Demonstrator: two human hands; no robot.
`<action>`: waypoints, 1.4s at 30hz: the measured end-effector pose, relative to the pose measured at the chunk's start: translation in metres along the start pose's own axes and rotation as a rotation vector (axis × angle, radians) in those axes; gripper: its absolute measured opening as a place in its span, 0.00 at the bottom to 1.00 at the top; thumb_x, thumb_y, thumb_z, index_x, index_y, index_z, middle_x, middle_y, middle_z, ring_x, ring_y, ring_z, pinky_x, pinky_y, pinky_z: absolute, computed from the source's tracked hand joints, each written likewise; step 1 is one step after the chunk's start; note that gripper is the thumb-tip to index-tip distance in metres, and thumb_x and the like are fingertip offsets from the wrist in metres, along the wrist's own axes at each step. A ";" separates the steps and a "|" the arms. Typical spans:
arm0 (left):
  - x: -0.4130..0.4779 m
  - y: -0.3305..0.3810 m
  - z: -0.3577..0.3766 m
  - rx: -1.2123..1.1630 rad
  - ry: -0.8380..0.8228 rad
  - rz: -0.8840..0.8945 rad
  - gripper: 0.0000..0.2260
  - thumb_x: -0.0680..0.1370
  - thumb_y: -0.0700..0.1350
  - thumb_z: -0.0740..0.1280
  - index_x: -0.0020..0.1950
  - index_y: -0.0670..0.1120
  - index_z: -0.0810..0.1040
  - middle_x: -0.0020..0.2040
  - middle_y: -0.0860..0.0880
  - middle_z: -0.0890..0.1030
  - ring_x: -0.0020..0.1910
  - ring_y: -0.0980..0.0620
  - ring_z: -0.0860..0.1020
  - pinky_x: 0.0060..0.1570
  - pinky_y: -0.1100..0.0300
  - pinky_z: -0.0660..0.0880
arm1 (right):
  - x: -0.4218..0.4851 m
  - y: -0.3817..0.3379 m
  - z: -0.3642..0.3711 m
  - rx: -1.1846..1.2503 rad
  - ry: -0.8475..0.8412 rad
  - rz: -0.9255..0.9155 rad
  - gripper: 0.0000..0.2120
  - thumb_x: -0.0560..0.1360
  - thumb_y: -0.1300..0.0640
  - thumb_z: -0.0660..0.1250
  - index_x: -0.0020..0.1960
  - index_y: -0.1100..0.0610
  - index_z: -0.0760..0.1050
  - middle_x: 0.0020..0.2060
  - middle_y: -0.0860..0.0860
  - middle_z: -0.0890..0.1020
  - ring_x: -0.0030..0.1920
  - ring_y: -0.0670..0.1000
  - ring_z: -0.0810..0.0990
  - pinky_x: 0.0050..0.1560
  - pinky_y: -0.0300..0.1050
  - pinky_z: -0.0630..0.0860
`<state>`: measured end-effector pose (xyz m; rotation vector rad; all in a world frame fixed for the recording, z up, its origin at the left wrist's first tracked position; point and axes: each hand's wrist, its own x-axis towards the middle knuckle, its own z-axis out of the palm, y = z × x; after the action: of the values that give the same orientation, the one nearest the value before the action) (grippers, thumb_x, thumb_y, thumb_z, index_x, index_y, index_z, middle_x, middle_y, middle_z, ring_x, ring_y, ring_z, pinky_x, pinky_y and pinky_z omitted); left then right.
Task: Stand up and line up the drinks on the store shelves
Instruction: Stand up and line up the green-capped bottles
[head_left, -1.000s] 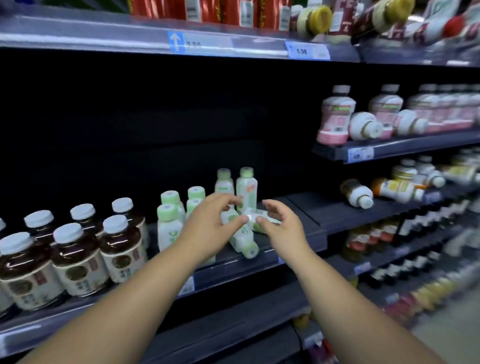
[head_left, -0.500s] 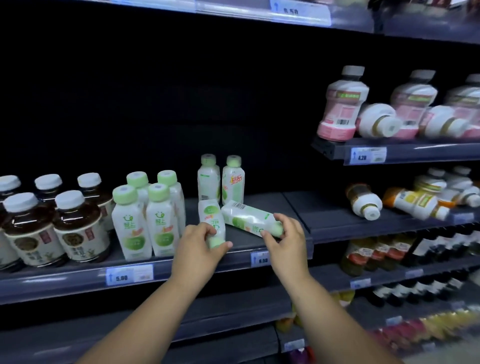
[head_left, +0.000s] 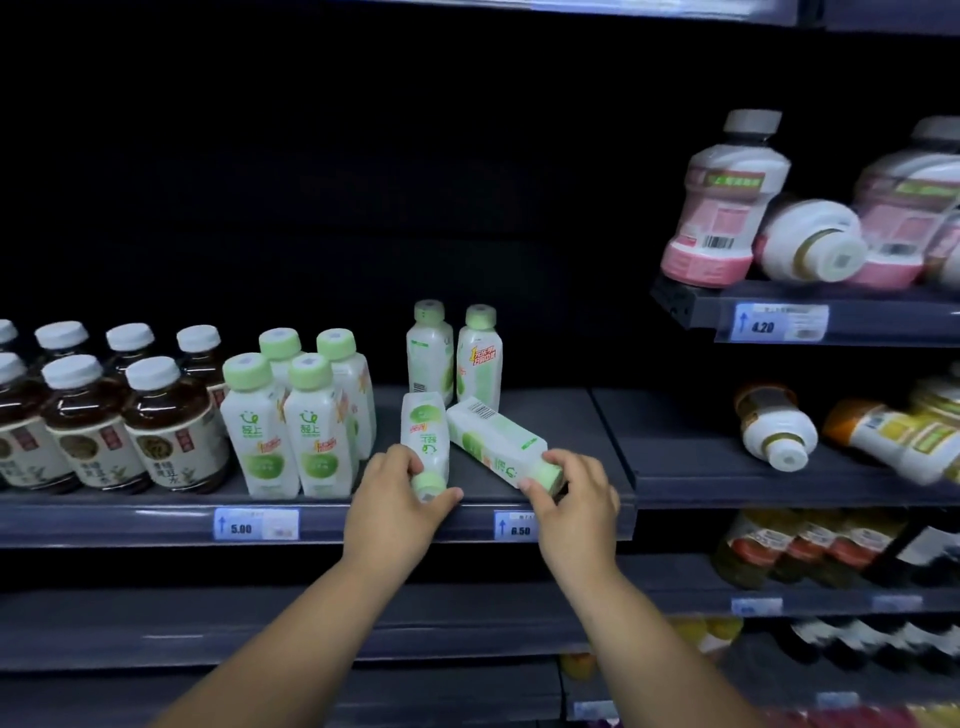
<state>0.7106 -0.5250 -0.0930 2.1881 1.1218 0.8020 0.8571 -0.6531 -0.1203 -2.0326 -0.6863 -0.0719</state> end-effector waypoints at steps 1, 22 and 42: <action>0.000 -0.001 0.000 -0.013 0.010 0.004 0.20 0.68 0.55 0.78 0.43 0.50 0.68 0.44 0.54 0.71 0.40 0.58 0.71 0.36 0.57 0.67 | -0.002 0.000 -0.001 0.047 -0.011 -0.017 0.16 0.74 0.50 0.74 0.60 0.48 0.77 0.55 0.41 0.73 0.58 0.53 0.71 0.55 0.45 0.68; 0.078 0.072 -0.066 -0.327 -0.155 0.158 0.19 0.75 0.45 0.74 0.61 0.50 0.69 0.53 0.56 0.80 0.50 0.56 0.79 0.51 0.57 0.76 | 0.076 -0.081 -0.069 0.476 -0.285 -0.119 0.20 0.72 0.59 0.77 0.57 0.46 0.73 0.53 0.44 0.82 0.53 0.43 0.81 0.53 0.41 0.79; 0.094 0.084 -0.087 0.336 -0.229 0.283 0.19 0.74 0.62 0.70 0.57 0.52 0.74 0.51 0.52 0.75 0.49 0.51 0.76 0.45 0.56 0.72 | 0.086 -0.092 -0.050 0.293 -0.506 -0.208 0.10 0.78 0.53 0.71 0.54 0.38 0.77 0.56 0.43 0.81 0.56 0.45 0.80 0.59 0.47 0.79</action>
<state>0.7363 -0.4702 0.0478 2.6838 0.8944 0.4803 0.8945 -0.6205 0.0060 -1.6972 -1.1499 0.4125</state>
